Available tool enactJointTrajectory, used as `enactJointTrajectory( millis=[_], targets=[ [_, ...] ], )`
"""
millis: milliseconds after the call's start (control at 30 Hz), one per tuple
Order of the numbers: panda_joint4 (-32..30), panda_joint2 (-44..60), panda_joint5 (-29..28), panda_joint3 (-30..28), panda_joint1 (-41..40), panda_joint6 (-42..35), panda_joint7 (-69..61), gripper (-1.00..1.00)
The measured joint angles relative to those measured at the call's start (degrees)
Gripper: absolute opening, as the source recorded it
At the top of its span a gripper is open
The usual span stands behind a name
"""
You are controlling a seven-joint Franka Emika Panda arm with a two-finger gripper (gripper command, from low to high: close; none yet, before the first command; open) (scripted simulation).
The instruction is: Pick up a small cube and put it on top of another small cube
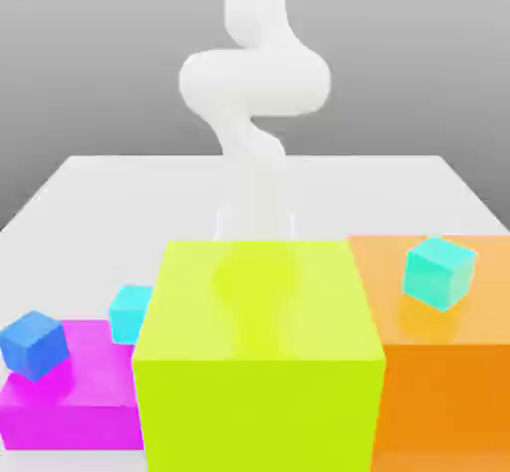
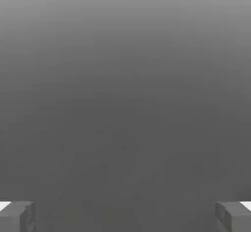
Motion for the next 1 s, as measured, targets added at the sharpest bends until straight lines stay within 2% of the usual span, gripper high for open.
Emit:
enactJointTrajectory(
  millis=[400,667,833,1000],
  targets=[
    [-4.76,20.67,-4.48,2.03,-19.55,9.06,31.45,0.0],
    [-7.89,34.21,-6.64,-0.86,-28.38,15.03,51.57,0.0],
    [-9.91,42.53,-5.08,-3.45,-34.2,18.93,62.02,0.0],
    [-11.96,50.75,0.34,-5.39,-37.34,22.88,69.74,0.0]
  ],
)
